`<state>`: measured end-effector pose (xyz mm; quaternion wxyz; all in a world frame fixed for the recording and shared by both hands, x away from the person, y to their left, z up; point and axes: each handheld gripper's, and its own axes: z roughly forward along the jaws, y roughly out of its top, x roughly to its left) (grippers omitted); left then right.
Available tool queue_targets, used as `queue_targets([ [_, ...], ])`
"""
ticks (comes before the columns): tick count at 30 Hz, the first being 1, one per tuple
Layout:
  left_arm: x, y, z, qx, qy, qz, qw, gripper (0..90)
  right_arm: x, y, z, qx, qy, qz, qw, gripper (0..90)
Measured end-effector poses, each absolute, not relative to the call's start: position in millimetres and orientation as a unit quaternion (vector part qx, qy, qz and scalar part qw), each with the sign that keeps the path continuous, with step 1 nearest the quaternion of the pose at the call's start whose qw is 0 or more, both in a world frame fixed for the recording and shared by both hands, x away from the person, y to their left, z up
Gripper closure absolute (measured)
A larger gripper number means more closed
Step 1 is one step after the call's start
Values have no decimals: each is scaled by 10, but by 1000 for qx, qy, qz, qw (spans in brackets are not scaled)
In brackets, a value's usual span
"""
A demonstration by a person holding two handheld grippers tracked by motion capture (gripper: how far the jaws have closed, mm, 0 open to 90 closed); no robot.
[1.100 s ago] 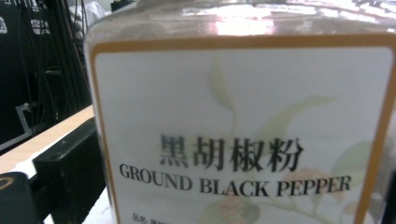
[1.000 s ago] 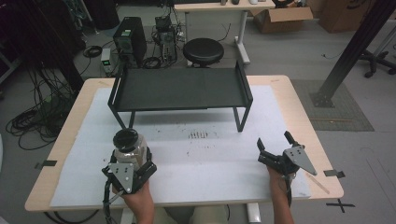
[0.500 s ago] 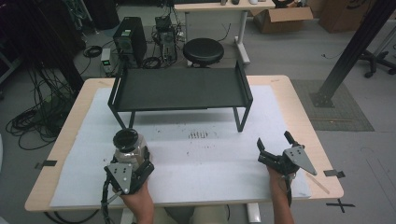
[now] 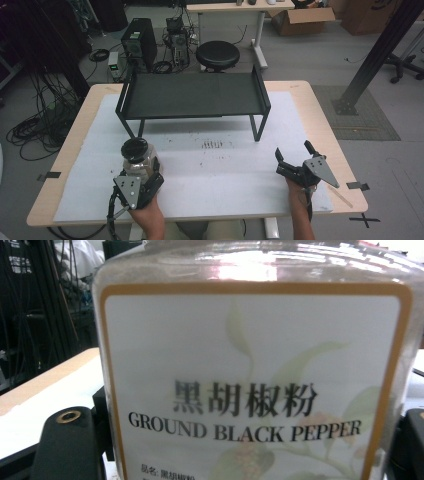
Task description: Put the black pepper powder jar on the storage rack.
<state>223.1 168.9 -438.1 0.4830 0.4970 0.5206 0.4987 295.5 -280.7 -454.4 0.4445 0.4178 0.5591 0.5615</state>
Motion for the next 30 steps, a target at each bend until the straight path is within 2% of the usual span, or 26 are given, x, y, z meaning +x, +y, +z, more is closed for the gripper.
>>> queue_targets([
  [30,2234,1755,-4328,505,518,484,492,253,2954,-2804,-4543,416,560,561,446,0],
])
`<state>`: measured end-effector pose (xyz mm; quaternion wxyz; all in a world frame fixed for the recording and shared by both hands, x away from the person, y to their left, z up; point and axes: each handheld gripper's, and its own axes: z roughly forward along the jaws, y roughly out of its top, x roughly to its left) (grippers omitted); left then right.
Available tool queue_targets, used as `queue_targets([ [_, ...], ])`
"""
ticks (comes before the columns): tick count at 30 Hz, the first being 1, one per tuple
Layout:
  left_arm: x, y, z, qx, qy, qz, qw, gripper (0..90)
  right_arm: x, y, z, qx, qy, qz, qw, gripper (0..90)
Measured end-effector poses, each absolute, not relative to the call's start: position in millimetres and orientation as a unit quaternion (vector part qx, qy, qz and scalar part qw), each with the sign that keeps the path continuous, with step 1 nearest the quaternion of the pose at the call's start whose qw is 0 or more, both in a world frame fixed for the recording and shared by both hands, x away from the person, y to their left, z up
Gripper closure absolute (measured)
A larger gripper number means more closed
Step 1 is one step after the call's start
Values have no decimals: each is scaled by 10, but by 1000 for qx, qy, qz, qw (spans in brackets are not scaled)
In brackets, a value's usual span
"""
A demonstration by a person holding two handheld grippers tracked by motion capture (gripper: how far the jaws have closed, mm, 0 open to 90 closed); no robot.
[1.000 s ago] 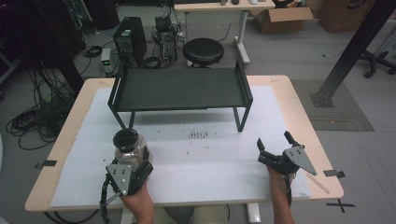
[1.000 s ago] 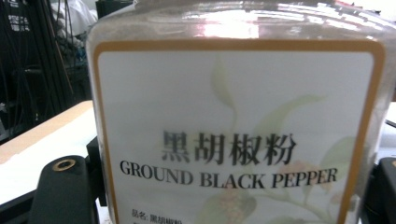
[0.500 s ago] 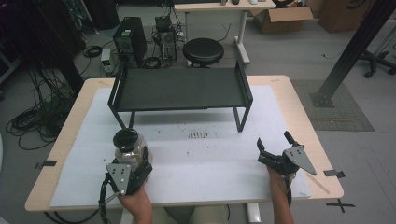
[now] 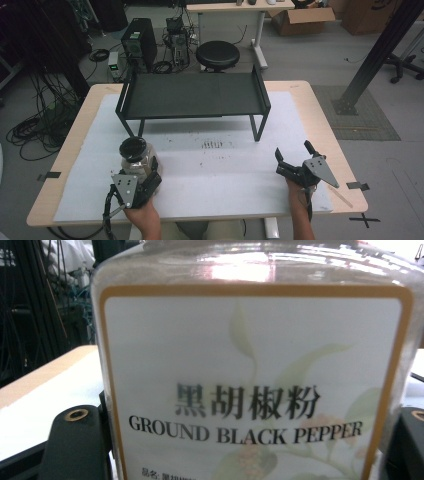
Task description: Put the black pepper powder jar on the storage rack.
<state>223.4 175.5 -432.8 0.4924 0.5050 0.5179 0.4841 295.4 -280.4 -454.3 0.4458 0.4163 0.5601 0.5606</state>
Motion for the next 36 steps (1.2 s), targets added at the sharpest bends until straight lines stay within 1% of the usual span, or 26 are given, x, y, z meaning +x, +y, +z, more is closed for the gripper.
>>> queue_targets([
  [7,2213,1762,-4263,504,512,486,497,252,2956,-2804,-4543,416,561,560,445,0],
  [22,2155,1708,-3959,490,491,492,526,251,2957,-2806,-4543,417,560,561,445,0],
  [36,2166,1635,-3702,487,473,498,539,250,2957,-2809,-4542,418,560,561,444,0],
])
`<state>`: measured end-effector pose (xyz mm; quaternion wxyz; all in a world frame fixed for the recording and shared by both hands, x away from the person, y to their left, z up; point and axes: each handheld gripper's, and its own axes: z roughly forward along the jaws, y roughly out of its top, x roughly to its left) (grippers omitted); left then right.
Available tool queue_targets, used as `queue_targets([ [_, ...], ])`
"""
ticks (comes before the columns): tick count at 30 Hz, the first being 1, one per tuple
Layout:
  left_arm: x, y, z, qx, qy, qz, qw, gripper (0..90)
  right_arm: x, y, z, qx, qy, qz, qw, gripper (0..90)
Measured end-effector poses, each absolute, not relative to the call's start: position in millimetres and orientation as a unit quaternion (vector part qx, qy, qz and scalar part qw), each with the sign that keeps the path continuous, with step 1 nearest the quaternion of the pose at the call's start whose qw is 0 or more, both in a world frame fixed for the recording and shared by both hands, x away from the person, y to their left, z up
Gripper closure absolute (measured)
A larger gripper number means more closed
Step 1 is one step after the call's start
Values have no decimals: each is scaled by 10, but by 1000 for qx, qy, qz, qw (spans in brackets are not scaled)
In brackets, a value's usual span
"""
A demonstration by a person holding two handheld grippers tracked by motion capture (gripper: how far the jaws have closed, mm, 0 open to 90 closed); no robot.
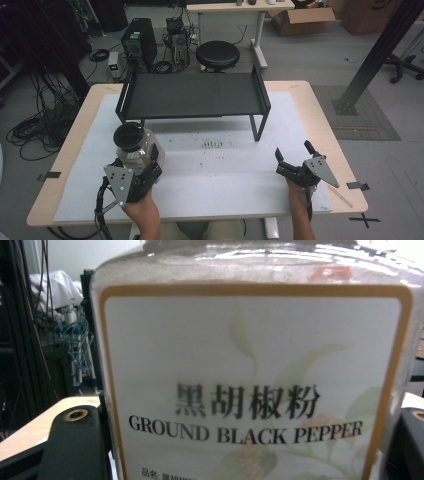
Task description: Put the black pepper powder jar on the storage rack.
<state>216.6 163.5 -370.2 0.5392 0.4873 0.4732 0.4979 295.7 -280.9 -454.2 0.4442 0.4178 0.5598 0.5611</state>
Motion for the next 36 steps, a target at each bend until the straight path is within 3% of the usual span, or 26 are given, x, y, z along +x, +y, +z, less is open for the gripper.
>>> queue_targets([
  [36,2471,1431,-3072,476,439,514,562,249,2963,-2811,-4542,420,560,561,442,0],
])
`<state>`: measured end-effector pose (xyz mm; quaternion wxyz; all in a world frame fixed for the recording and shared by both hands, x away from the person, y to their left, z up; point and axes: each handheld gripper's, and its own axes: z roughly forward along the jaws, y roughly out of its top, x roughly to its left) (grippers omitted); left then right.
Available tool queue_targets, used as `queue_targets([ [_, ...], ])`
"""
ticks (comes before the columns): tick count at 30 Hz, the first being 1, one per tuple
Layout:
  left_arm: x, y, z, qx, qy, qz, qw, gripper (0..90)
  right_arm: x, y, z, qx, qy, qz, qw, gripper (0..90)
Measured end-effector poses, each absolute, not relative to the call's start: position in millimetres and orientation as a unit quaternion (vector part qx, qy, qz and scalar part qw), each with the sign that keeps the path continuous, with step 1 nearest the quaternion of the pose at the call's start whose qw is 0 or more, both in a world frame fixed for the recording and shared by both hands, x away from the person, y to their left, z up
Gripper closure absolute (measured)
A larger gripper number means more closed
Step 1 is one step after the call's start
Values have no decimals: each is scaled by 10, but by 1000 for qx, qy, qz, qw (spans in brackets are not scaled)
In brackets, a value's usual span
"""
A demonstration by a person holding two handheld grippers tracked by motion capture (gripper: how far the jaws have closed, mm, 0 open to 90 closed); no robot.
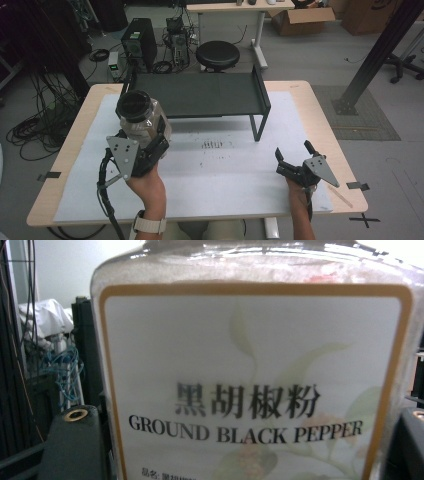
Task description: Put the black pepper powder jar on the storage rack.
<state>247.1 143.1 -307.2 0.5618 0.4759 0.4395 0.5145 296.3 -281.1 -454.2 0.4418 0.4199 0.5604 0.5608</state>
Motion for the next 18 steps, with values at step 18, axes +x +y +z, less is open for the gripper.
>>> queue_targets([
  [18,2755,1276,-2799,479,423,520,567,250,2963,-2811,-4542,420,560,561,442,0],
])
